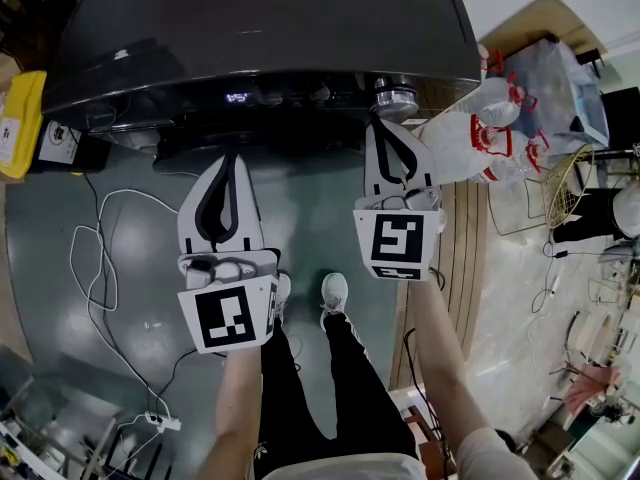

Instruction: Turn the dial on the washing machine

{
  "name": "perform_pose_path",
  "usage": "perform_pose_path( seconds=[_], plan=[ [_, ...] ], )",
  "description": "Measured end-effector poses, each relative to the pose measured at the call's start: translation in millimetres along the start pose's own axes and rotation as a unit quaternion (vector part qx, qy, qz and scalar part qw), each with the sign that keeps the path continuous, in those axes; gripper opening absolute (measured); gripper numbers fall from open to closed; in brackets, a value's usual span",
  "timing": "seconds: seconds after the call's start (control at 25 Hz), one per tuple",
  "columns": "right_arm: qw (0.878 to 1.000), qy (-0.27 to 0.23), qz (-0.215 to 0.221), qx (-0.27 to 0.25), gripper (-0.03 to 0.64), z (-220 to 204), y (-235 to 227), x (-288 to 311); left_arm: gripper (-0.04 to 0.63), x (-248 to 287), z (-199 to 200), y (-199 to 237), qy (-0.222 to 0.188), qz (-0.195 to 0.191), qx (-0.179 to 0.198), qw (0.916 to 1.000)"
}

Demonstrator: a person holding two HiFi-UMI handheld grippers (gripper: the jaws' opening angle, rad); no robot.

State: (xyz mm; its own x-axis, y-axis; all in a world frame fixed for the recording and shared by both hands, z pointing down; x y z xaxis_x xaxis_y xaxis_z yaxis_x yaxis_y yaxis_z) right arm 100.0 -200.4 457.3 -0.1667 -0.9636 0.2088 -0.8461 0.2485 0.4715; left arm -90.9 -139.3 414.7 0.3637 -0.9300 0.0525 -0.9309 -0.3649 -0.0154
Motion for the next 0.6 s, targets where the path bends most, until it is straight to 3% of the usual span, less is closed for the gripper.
perform_pose_path(
  seconds=[0.6],
  plan=[
    [0.999, 0.019, -0.031, -0.004, 0.002, -12, -17, 0, -0.002, 2, -1, 1, -0.001, -0.002, 0.007, 1.0000]
  ],
)
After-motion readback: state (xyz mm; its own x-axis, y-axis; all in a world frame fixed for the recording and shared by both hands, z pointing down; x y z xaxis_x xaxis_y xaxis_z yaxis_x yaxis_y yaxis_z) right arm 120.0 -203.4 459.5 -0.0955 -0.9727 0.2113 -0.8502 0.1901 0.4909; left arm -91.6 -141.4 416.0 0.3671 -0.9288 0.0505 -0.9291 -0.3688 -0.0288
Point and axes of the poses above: the fingertips, and each gripper's own axes: x forward along the fingers, y to its left, z out of its top, the point moved 5 cm from there along -x, backward along the fingers, and after that the axes turned 10 degrees about -z, right-handed, at the moved point
